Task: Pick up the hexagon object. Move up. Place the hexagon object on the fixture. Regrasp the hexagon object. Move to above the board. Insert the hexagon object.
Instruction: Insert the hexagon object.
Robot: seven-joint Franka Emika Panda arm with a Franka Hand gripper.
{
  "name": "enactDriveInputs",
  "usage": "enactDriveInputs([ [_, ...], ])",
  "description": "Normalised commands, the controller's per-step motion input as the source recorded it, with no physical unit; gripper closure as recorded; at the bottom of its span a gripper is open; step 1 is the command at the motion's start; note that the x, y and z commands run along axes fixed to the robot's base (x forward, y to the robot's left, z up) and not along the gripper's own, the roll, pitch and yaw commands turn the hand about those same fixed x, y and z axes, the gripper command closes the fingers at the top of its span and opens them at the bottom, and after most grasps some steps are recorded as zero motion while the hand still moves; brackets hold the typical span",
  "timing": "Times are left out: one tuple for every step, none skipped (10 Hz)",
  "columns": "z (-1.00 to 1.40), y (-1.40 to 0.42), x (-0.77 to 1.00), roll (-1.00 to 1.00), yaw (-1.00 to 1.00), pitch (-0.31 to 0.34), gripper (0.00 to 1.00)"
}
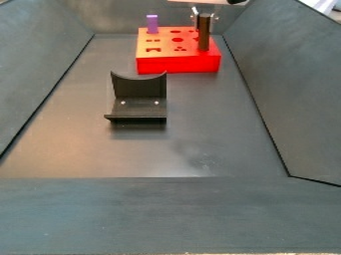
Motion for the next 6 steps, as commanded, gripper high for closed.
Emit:
enactDriveInputs([
  [-0.11, 0.00, -0.11, 0.03, 0.00, -0.037, 1.00],
  [0.00, 0.00, -0.03, 0.00, 0.00, -0.037, 1.00],
  [-0.19, 0.00, -0.05, 0.04, 0.00, -0.130, 1.00],
  [-0.68, -0.08, -0.26, 0.19, 0.00, -0.246, 1.00],
  [-0.71, -0.09, -0.25, 0.17, 0.00, -0.243, 1.00],
  [-0.39, -0.01, -0.18, 0.09, 0.00, -0.236, 1.00],
])
